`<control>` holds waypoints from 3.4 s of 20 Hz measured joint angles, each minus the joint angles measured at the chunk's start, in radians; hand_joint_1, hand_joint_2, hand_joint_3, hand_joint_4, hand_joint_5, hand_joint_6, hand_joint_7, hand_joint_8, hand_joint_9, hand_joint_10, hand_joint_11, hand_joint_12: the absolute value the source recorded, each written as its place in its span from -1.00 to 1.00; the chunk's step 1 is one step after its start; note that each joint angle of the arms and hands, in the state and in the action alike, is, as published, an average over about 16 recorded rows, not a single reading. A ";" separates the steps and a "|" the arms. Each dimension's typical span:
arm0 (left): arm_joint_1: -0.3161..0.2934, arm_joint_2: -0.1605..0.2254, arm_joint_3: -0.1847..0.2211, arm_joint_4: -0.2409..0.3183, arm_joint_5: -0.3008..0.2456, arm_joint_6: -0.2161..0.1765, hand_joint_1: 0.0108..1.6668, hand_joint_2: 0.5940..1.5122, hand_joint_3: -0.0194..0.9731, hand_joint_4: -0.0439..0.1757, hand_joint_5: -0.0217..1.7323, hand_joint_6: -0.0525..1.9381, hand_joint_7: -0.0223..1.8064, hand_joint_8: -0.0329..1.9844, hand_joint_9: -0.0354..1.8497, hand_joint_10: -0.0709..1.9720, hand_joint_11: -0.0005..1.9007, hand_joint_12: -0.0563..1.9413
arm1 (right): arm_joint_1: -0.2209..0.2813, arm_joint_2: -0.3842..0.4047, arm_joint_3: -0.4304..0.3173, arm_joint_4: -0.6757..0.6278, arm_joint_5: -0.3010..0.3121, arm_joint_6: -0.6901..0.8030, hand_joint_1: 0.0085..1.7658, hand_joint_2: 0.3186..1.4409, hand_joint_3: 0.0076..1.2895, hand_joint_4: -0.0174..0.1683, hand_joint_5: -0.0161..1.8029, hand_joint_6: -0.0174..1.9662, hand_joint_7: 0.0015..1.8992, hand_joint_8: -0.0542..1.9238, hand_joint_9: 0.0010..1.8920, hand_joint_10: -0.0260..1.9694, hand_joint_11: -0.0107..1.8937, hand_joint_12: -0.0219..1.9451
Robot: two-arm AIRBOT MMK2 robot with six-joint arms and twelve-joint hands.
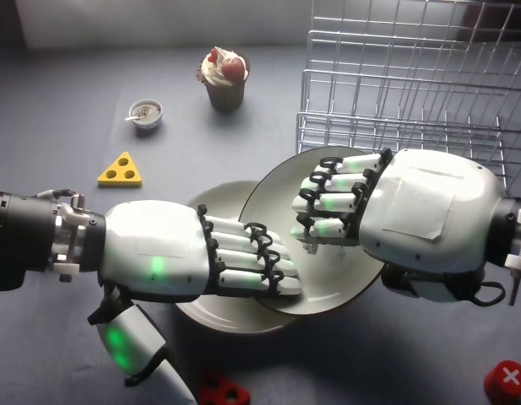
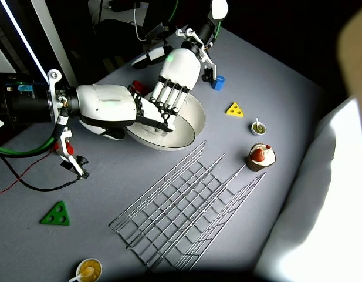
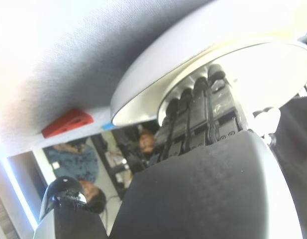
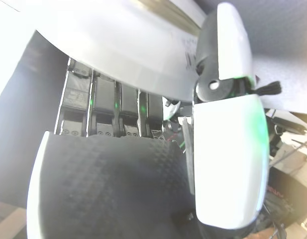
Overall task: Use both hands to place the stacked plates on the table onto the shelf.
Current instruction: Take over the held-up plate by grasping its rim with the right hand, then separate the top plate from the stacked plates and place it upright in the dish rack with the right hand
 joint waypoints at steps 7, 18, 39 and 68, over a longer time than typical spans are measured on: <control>0.005 -0.006 0.006 -0.010 -0.003 0.000 -0.99 -0.48 -0.92 -0.66 -0.94 -0.97 -0.94 -0.98 -0.91 -0.94 -0.91 -0.94 | 0.003 -0.022 0.023 0.007 0.014 -0.001 0.59 0.16 -0.99 -0.78 -0.19 -0.81 -0.31 -0.83 -0.33 -0.86 -0.35 -0.61; 0.007 0.007 0.010 -0.046 -0.013 -0.001 -0.98 -0.47 -0.92 -0.64 -0.92 -0.97 -0.92 -0.98 -0.88 -0.94 -0.88 -0.92 | 0.011 -0.030 0.019 0.017 0.047 -0.007 0.75 0.04 -0.99 -0.78 0.04 -0.33 0.08 -0.67 0.03 -0.56 -0.09 0.17; -0.076 0.326 -0.014 -0.179 -0.037 0.000 -0.98 -0.44 -0.92 -0.55 -0.88 -0.94 -0.88 -0.97 -0.87 -0.92 -0.87 -0.92 | 0.121 0.062 -0.166 0.118 0.000 -0.001 0.66 0.01 -0.99 -0.84 0.10 -0.20 0.25 -0.63 0.32 -0.57 0.06 0.35; -0.076 0.415 -0.007 -0.258 -0.056 0.000 -0.98 -0.43 -0.92 -0.54 -0.90 -0.94 -0.88 -0.97 -0.88 -0.92 -0.88 -0.94 | 0.421 0.186 -0.091 0.282 -0.210 0.810 0.68 0.08 -0.99 -0.90 0.06 -0.15 0.16 -0.36 0.26 -0.41 0.09 0.31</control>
